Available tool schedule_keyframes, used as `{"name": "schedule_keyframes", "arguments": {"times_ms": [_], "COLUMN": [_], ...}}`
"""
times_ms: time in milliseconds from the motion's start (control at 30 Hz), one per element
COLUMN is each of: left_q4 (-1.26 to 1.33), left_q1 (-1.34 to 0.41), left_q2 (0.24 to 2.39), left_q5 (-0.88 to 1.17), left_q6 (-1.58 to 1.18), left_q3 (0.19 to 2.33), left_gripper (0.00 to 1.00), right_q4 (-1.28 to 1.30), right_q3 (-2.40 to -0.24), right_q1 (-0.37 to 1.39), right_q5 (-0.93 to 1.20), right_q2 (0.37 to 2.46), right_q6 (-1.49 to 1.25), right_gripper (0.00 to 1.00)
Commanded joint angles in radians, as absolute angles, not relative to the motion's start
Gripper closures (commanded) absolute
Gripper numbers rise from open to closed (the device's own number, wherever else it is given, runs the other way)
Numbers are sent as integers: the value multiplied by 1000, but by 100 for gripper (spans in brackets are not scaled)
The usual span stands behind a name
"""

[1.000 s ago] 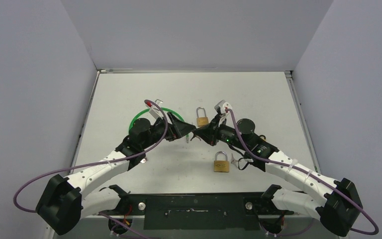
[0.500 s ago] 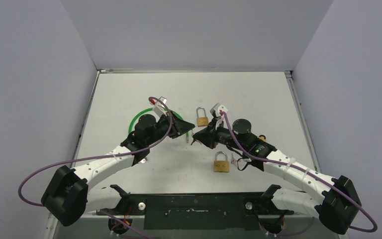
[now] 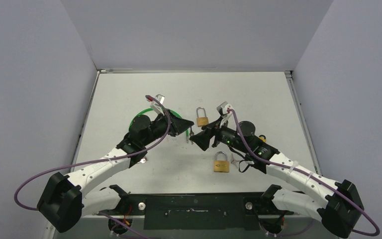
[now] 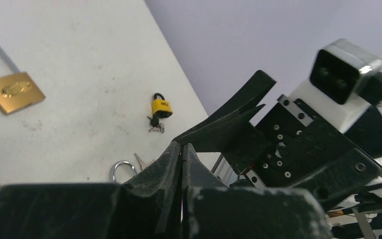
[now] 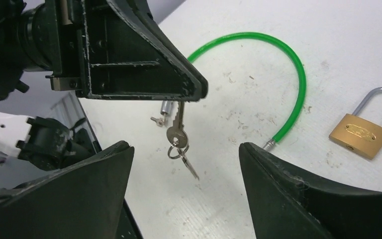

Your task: Unlock with the key

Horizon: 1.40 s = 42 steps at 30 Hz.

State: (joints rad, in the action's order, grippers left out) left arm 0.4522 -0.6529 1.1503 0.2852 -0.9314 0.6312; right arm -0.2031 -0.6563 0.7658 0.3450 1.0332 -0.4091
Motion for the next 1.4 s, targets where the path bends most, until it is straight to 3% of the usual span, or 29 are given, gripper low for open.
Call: {"name": "schedule_keyframes", "arguments": {"times_ms": [0,200,400,867,1267,1367], "left_q4": [615,676,760,880,889,889], "left_q1": [-656,-657,-664,-692,-692,-693], "left_q2": [1071,1061,1072,1094,1098,1100], "left_q5": [308,360,389,363,332,326], "left_q6": [-853,-921,-1057,-1195,-1221,-1224], "left_q3": [622,620,615,601,586,584], "left_gripper": [100,100,100,100,100,100], "right_q4": [-407,-621,-887,-854,-904,-926], "right_q3": [-602,-526,-436,-466,-476,-473], "right_q1": [754,753,755,756,757,756], "right_q5": [323,378,432,355,427,440], "right_q2": [956,938,924,929,974,979], "right_q6": [-558,-685,-801,-851,-877,-884], "right_gripper": [21,28,44,72,70,75]}}
